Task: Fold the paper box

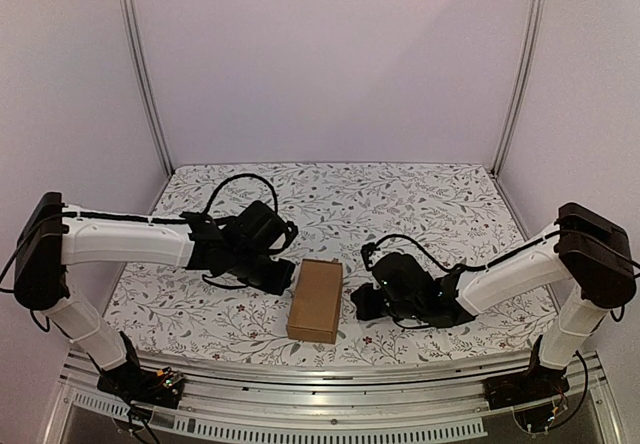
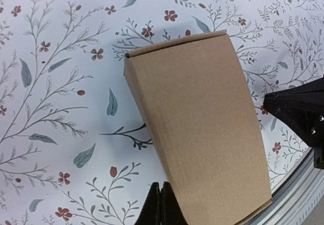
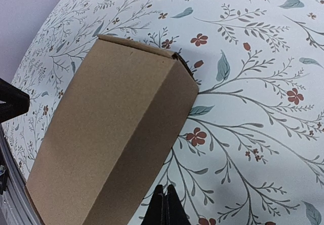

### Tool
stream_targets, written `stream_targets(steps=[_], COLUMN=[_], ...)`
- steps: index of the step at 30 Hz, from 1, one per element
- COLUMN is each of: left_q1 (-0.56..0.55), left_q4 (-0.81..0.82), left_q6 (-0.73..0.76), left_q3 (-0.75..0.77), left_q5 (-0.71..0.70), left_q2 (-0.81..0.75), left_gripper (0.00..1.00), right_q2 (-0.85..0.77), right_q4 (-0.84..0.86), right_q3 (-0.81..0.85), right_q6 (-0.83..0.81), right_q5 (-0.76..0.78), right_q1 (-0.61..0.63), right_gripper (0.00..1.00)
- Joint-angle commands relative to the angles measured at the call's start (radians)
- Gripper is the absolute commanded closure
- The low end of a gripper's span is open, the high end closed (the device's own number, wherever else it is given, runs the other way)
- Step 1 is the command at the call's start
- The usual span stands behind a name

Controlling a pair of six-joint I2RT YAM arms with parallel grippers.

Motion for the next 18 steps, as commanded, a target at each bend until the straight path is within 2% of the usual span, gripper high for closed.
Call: stream_targets(steps=[1,18], left_q1=[0.032,0.037], left_q4=[0.024,0.141], left_q6=[-0.039,-0.038], left_q3=[-0.042,0.013], left_q5=[-0.009,0.113], left_q2=[0.038,0.187], left_gripper=[1.0,1.0], right_q2=[0.012,0.151], right_q4=[-0.036,-0.002], right_q3=[0.018,0.149], right_q6=[-0.015,0.016], right_q5=[-0.065,-0.101], right_q1=[-0.003,-0.003], right_gripper=[0.99,0.99])
